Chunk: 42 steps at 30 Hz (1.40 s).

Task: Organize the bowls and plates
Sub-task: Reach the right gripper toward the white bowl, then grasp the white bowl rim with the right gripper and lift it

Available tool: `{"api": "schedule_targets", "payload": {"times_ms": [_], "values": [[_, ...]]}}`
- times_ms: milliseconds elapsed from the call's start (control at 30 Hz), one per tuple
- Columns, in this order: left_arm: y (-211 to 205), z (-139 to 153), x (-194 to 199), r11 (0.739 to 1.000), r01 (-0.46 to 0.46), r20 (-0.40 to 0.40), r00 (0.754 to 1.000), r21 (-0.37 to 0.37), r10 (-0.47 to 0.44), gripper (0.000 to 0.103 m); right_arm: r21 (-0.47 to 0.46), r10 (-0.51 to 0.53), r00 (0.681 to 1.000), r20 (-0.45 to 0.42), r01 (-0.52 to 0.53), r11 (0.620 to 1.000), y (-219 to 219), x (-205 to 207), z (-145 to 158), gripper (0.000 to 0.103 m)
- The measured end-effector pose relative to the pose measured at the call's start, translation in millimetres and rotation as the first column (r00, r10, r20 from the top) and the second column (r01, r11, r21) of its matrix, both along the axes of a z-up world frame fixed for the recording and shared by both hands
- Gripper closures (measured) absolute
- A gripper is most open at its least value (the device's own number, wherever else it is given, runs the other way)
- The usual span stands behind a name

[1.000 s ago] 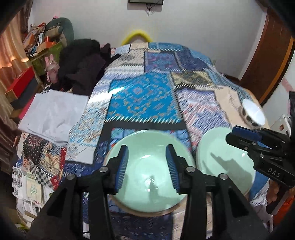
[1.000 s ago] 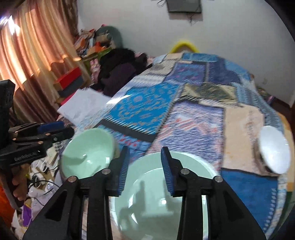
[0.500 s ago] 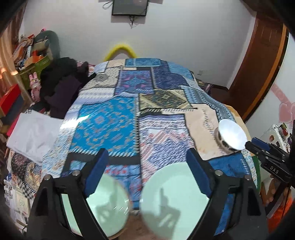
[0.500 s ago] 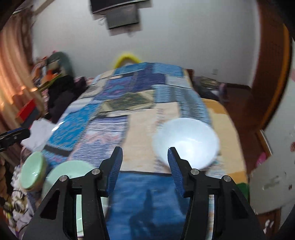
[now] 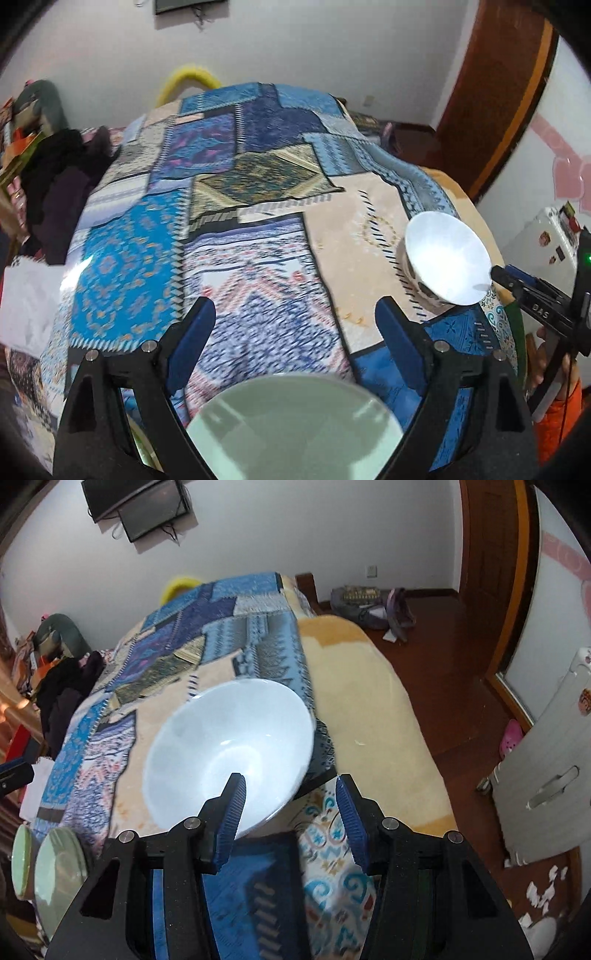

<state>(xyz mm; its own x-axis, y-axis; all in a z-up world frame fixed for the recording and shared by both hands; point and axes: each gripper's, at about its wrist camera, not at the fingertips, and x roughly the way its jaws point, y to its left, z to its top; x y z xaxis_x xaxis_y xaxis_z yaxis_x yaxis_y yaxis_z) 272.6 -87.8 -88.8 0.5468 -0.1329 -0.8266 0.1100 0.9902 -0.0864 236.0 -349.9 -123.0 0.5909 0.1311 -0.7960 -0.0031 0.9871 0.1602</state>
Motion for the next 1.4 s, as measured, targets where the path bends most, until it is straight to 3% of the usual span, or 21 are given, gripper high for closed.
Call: {"api": "schedule_targets", "payload": {"times_ms": [100, 267, 433, 633, 900, 1033, 1200, 1400], "values": [[-17.0, -8.6, 13.2, 0.999, 0.039, -0.016, 0.999, 0.01, -0.039, 0.014, 0.012, 0.011, 1.0, -0.024, -0.011, 1.0, -3.8, 14.0, -7.9, 0.071], [-41.9, -22.3, 29.0, 0.994, 0.109, -0.042, 0.993, 0.013, -0.108, 0.014, 0.028, 0.04, 0.998, -0.054, -0.039, 0.999, -4.4, 26.6, -16.8, 0.086], [-66.3, -30.7, 36.7, 0.979, 0.202, -0.042, 0.979, 0.017, -0.201, 0.014, 0.001, 0.103, 0.993, -0.058, -0.103, 0.995, 6.4, 28.5, -20.4, 0.086], [-81.0, -42.7, 50.9, 0.976, 0.22, -0.071, 0.973, 0.006, -0.219, 0.015, -0.008, 0.176, 0.982, -0.068, -0.177, 0.984, 21.1, 25.1, -21.1, 0.086], [-79.1, -74.2, 69.7, 0.98, 0.188, -0.206, 0.958, -0.064, -0.197, 0.048, 0.018, 0.258, 0.962, -0.086, -0.257, 0.966, 39.7, 16.9, -22.0, 0.086], [-81.8, -86.2, 69.9, 0.977, 0.198, -0.251, 0.945, -0.081, -0.212, 0.069, 0.038, 0.256, 0.963, -0.089, -0.254, 0.967, 43.4, 18.4, -23.2, 0.086], [-83.9, -96.0, 70.6, 0.972, 0.19, -0.303, 0.926, -0.139, -0.225, 0.086, 0.038, 0.242, 0.966, -0.086, -0.24, 0.97, 47.1, 17.9, -21.2, 0.086], [-86.3, -92.5, 62.4, 0.977, 0.187, -0.277, 0.938, -0.105, -0.209, 0.086, 0.045, 0.224, 0.971, -0.081, -0.221, 0.974, 48.8, 9.9, -16.7, 0.086]]}}
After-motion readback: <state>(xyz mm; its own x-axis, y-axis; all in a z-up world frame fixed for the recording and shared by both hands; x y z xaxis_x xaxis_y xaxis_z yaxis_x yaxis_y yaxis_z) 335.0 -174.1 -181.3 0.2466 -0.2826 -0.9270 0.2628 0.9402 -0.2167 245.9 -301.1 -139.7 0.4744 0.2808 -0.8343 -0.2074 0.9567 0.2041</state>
